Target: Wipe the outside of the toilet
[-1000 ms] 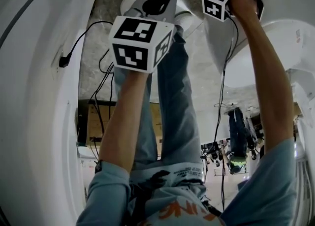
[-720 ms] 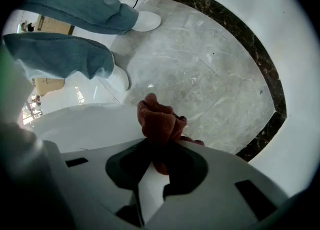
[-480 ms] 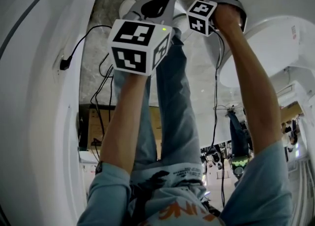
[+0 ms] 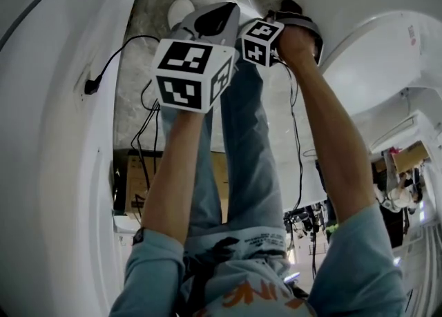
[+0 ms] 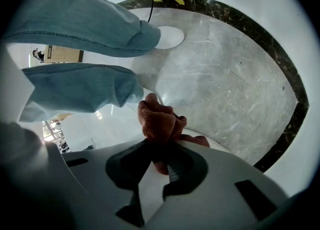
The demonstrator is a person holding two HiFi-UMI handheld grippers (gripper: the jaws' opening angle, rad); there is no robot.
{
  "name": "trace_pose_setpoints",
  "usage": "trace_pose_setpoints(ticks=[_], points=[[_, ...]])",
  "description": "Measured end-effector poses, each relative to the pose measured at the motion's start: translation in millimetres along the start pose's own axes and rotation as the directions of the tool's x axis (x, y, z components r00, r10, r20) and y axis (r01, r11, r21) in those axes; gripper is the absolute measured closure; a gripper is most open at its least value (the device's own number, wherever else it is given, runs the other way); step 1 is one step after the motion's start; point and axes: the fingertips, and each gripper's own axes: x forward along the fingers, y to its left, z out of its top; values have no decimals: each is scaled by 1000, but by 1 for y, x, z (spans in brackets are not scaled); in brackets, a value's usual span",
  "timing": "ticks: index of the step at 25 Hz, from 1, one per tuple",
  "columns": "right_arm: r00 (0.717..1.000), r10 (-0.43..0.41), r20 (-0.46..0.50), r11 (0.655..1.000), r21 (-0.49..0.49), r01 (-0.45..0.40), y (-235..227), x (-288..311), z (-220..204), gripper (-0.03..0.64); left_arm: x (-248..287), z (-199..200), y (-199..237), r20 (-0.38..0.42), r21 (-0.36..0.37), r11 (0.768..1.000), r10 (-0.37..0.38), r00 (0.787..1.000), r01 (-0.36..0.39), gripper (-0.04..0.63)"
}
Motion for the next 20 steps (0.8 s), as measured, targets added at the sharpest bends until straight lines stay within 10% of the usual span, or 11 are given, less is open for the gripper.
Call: trace_pose_setpoints(ticks=[12, 20], points=[[963, 153, 223, 942, 263, -210, 73, -17, 38, 551, -18, -1, -21, -51, 110, 993, -23, 998, 28, 601], [802, -108, 588, 721, 602, -344, 58, -83, 40, 551, -38, 33, -49, -72, 261, 964, -41, 997, 59, 601]])
